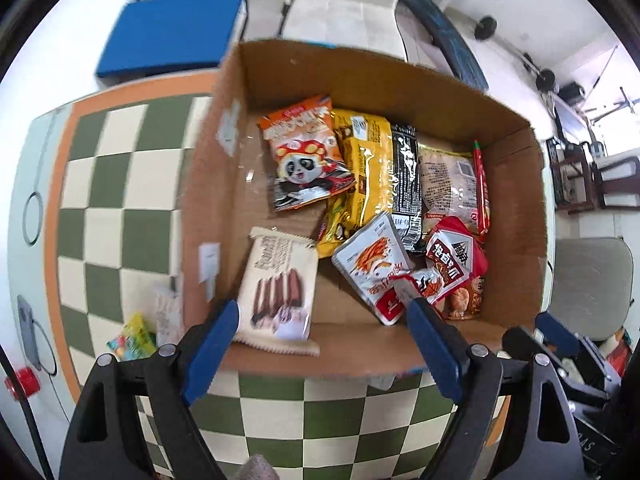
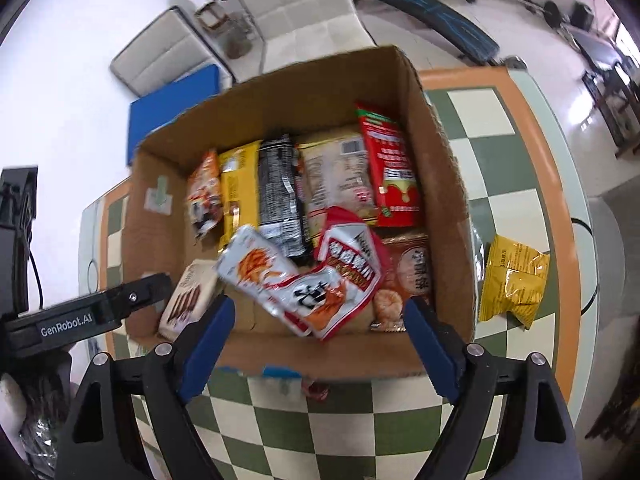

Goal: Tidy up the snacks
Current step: 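Carry the Franzzi wafer box and red-white packet into the box, open both grippers, then grasp the green gumball bag with the left gripper while the right grasps the clear red-label pouch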

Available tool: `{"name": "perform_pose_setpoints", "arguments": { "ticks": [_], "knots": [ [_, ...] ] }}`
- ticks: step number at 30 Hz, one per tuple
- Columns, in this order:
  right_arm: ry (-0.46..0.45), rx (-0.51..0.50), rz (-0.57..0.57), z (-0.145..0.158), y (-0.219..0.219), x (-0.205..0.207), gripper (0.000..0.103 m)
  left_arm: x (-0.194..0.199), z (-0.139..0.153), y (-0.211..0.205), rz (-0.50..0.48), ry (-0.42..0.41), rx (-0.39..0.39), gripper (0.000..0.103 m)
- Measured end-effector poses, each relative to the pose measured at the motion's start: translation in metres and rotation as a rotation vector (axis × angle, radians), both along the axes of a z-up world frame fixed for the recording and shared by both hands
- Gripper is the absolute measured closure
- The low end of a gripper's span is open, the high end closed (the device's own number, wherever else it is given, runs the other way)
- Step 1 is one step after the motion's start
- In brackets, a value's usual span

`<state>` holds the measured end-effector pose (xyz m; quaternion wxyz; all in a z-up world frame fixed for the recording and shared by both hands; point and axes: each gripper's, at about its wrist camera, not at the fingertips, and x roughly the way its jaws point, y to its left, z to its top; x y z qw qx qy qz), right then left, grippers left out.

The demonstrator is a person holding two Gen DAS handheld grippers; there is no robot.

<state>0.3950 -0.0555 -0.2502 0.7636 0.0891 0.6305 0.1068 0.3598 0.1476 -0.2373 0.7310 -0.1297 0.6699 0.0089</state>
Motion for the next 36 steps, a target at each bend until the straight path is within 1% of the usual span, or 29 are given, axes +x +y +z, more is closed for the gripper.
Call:
{"name": "perform_pose_setpoints", "arguments": {
  "ticks": [3, 5, 8, 10, 11, 13, 16, 19, 21, 24, 25, 27, 28, 29, 32, 33, 36],
  "knots": [
    [-0.001, 0.046, 0.013, 0.007, 0.002, -0.022, 0.014, -0.032, 0.013, 0.0, 0.021, -0.042, 0.026, 0.017],
    [0.01, 0.079, 0.013, 0.007, 0.003, -0.04, 0.014, -0.052, 0.014, 0.003, 0.048, -0.047, 0.043, 0.017],
    [0.048, 0.135, 0.012, -0.003, 0.004, -0.065, 0.014, -0.084, 0.007, 0.013, 0.095, -0.042, 0.088, 0.017],
    [0.069, 0.175, 0.018, -0.017, 0.006, -0.078, 0.016, -0.101, -0.006, 0.022, 0.128, -0.017, 0.098, 0.017],
    [0.08, 0.194, 0.019, -0.025, 0.007, -0.081, 0.024, -0.108, -0.013, 0.026, 0.136, 0.002, 0.094, 0.017],
    [0.096, 0.219, 0.024, -0.045, 0.01, -0.085, 0.037, -0.118, -0.032, 0.033, 0.155, 0.05, 0.089, 0.017],
    [0.099, 0.204, 0.028, -0.067, 0.018, -0.082, 0.038, -0.13, -0.053, 0.041, 0.182, 0.09, 0.096, 0.017],
    [0.11, 0.174, 0.036, -0.086, 0.027, -0.076, 0.038, -0.139, -0.067, 0.048, 0.205, 0.117, 0.091, 0.017],
    [0.116, 0.167, 0.04, -0.094, 0.031, -0.073, 0.038, -0.143, -0.074, 0.052, 0.212, 0.13, 0.094, 0.017],
    [0.125, 0.128, 0.062, -0.108, 0.042, -0.067, 0.038, -0.147, -0.082, 0.056, 0.221, 0.146, 0.099, 0.017],
    [0.137, 0.115, 0.069, -0.114, 0.045, -0.066, 0.04, -0.147, -0.083, 0.056, 0.222, 0.149, 0.102, 0.017],
    [0.135, 0.101, 0.074, -0.12, 0.049, -0.065, 0.05, -0.15, -0.088, 0.058, 0.226, 0.156, 0.106, 0.017],
    [0.131, 0.082, 0.087, -0.122, 0.052, -0.065, 0.07, -0.151, -0.089, 0.059, 0.229, 0.161, 0.103, 0.017],
    [0.124, 0.078, 0.089, -0.123, 0.053, -0.066, 0.074, -0.152, -0.091, 0.06, 0.231, 0.164, 0.101, 0.017],
    [0.091, 0.077, 0.103, -0.119, 0.055, -0.072, 0.081, -0.156, -0.094, 0.059, 0.227, 0.17, 0.102, 0.017],
    [0.085, 0.076, 0.104, -0.119, 0.055, -0.074, 0.082, -0.157, -0.094, 0.058, 0.225, 0.171, 0.104, 0.017],
    [0.076, 0.108, 0.064, -0.111, 0.046, -0.081, 0.092, -0.16, -0.095, 0.058, 0.219, 0.164, 0.114, 0.017]
  ]
}}
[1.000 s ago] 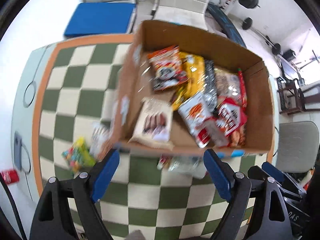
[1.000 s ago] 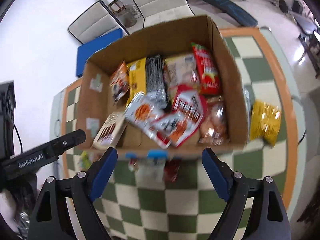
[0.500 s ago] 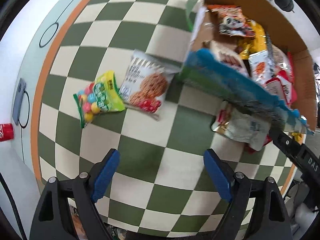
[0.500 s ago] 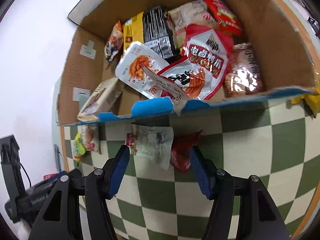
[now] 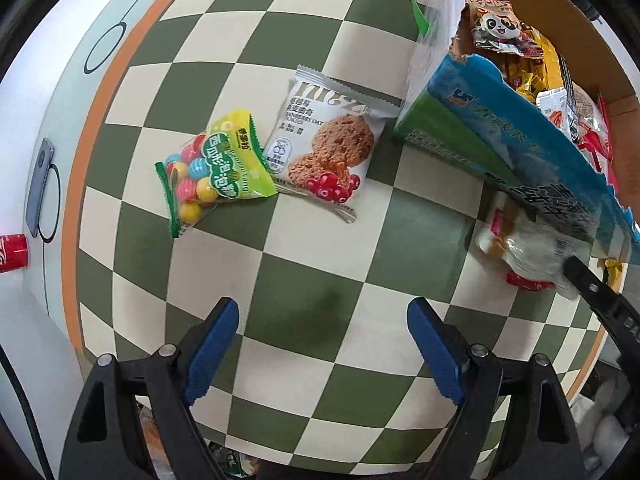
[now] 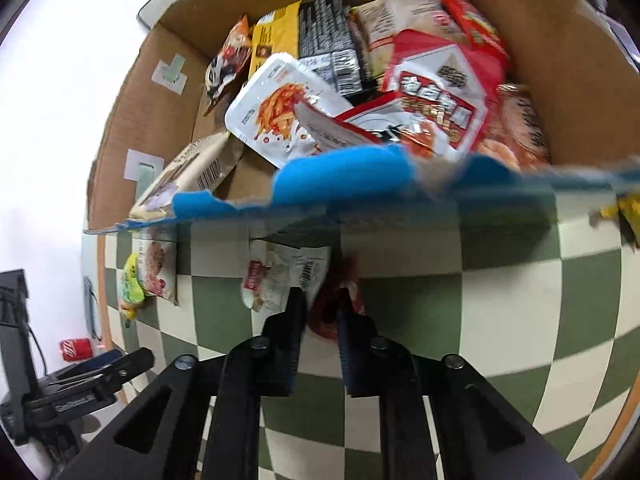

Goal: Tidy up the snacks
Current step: 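Grasp the green gumball bag with the left gripper while the right grasps the clear red-label pouch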

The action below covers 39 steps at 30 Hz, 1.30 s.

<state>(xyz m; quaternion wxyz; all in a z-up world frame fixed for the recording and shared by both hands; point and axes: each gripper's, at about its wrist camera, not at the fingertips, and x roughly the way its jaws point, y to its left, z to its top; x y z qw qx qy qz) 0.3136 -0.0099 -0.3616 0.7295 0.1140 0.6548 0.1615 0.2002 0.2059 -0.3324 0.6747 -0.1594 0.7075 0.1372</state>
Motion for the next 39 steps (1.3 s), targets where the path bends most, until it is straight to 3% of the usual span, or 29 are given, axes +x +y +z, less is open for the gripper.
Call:
{"name": "perform_pose_setpoints", "arguments": {
  "ticks": [2, 7, 11, 17, 20, 21, 23, 25, 27, 31, 34, 39],
  "knots": [
    [-0.004, 0.024, -0.02, 0.007, -0.006, -0.004, 0.1, -0.003, 0.001, 0.001, 0.0, -0.006, 0.011, 0.017],
    [-0.023, 0.051, -0.045, 0.026, -0.024, -0.015, 0.1, -0.006, 0.003, 0.008, -0.002, -0.011, 0.02, 0.017],
    [0.037, 0.09, -0.055, 0.023, -0.036, -0.022, 0.1, -0.006, 0.001, 0.007, 0.005, -0.005, 0.012, 0.017],
    [0.187, 0.053, -0.006, -0.003, -0.049, -0.028, 0.098, -0.006, -0.007, 0.008, -0.009, 0.007, 0.004, 0.017],
    [0.168, -0.048, 0.071, 0.004, -0.046, -0.03, 0.09, -0.009, -0.009, 0.007, -0.015, 0.008, 0.005, 0.017],
    [0.134, -0.1, 0.11, 0.01, -0.043, -0.031, 0.085, -0.01, -0.01, 0.006, -0.019, 0.008, 0.011, 0.017],
    [0.073, -0.162, 0.222, 0.023, -0.031, -0.033, 0.052, -0.012, -0.013, 0.005, -0.025, 0.011, 0.014, 0.017],
    [0.049, -0.2, 0.336, 0.027, -0.014, -0.035, 0.032, -0.015, -0.017, 0.004, -0.028, 0.017, 0.011, 0.017],
    [0.015, -0.268, 0.462, 0.028, 0.007, -0.036, 0.032, -0.017, -0.02, 0.004, -0.031, 0.022, 0.016, 0.017],
    [-0.142, -0.475, 0.848, 0.021, 0.069, -0.053, 0.032, -0.024, -0.028, 0.005, -0.025, 0.035, 0.012, 0.017],
    [-0.115, -0.569, 1.089, -0.004, 0.094, -0.065, 0.032, -0.031, -0.035, 0.005, -0.023, 0.045, 0.009, 0.017],
    [-0.035, -0.631, 1.197, -0.039, 0.106, -0.059, 0.032, -0.041, -0.047, 0.005, -0.015, 0.056, 0.001, 0.017]
  ]
}}
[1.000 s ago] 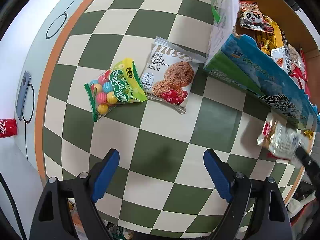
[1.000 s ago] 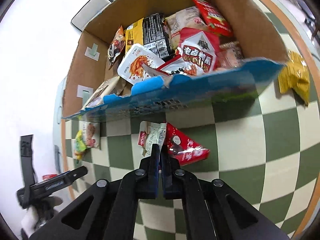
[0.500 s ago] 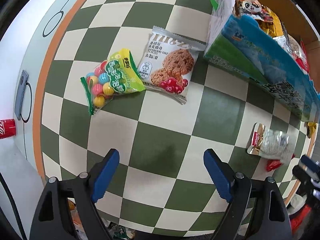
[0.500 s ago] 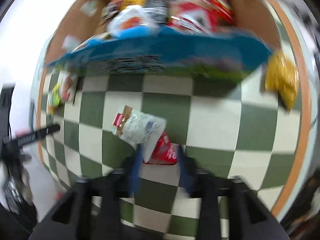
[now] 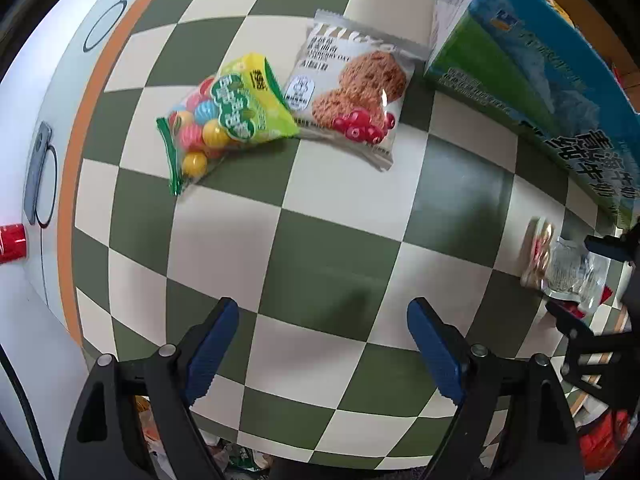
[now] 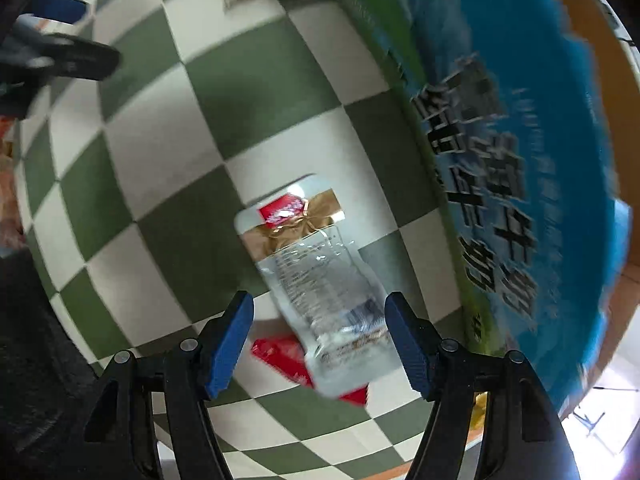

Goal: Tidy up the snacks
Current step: 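Grasp the green gumball bag with the left gripper while the right grasps the clear red-label pouch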

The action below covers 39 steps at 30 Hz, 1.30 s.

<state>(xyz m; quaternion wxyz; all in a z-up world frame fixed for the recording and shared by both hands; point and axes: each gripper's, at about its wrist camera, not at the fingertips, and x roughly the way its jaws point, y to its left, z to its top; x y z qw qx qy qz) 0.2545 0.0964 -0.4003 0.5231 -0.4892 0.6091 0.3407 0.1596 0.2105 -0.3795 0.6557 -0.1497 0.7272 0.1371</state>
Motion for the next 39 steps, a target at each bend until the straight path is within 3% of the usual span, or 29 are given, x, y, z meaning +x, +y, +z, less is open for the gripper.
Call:
{"name": "perform_pose_setpoints", "arguments": {
  "ticks": [5, 8, 17, 20, 23, 30, 33, 35, 37, 39],
  "knots": [
    [0.093, -0.042, -0.113, -0.027, -0.008, 0.022, 0.035, -0.008, -0.001, 0.005, 0.013, -0.005, 0.0, 0.017],
    [0.094, -0.032, -0.197, -0.022, -0.013, 0.028, 0.042, -0.009, 0.001, 0.01, 0.006, -0.011, 0.012, 0.017],
    [0.111, 0.061, -0.561, -0.007, -0.042, 0.032, 0.048, 0.011, 0.026, 0.062, -0.008, -0.093, 0.05, 0.017],
    [0.144, 0.131, -0.686, 0.0, -0.05, 0.036, 0.048, 0.027, 0.028, 0.081, -0.049, -0.111, 0.052, 0.017],
    [0.174, 0.183, -0.785, 0.004, -0.052, 0.044, 0.048, 0.047, 0.02, 0.089, -0.175, -0.085, 0.099, 0.017],
    [0.189, 0.24, -0.813, 0.023, -0.043, 0.056, 0.048, 0.064, -0.028, 0.078, -0.477, 0.07, 0.135, 0.017],
    [0.181, 0.253, -0.79, 0.033, -0.043, 0.057, 0.048, 0.065, -0.038, 0.076, -0.503, 0.086, 0.139, 0.017],
    [0.178, 0.255, -0.783, 0.03, -0.041, 0.052, 0.048, 0.066, -0.036, 0.083, -0.476, 0.062, 0.141, 0.026],
    [0.17, 0.256, -0.777, 0.033, -0.04, 0.044, 0.048, 0.064, -0.033, 0.088, -0.452, 0.046, 0.159, 0.041],
    [0.169, 0.257, -0.78, 0.034, -0.044, 0.038, 0.048, 0.061, -0.029, 0.092, -0.428, 0.028, 0.165, 0.047]
  ]
}}
